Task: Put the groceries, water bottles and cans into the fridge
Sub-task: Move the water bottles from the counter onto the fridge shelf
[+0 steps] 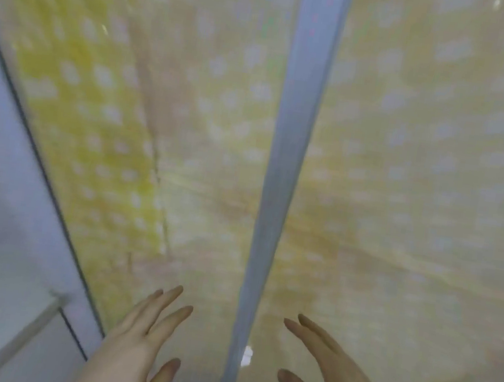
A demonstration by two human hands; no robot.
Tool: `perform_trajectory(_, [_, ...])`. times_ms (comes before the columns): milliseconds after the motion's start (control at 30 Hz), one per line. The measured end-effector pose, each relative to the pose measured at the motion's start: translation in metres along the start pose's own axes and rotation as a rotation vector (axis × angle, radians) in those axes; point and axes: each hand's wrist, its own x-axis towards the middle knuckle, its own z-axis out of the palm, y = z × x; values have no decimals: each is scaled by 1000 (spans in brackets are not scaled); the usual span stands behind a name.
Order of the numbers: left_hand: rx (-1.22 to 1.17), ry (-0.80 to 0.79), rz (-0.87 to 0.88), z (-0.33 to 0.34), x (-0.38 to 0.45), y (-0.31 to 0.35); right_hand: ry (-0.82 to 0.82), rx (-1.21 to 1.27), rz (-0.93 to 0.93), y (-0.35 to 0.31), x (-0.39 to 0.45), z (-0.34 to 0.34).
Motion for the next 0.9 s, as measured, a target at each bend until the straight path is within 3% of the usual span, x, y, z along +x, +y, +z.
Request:
perform_trajectory(67, [12,16,-154,-26,-33,-30,-78,-17,-90,-40,34,20])
perform_trajectory(300, [157,-1,-416,-85,-122,-123,-200,-48,-313,-163,98,102])
perform_trajectory(500, [142,131,-632,-111,-196,-168,-272,-155,-508,-248,140,163])
perform_trajectory(700, [199,251,-928,-128,-264,-181,-428,-245,-781,-326,188,211])
perform_trajectory(900, [239,356,-1351,-135,-315,-150,-631,-314,-1049,-391,213,267])
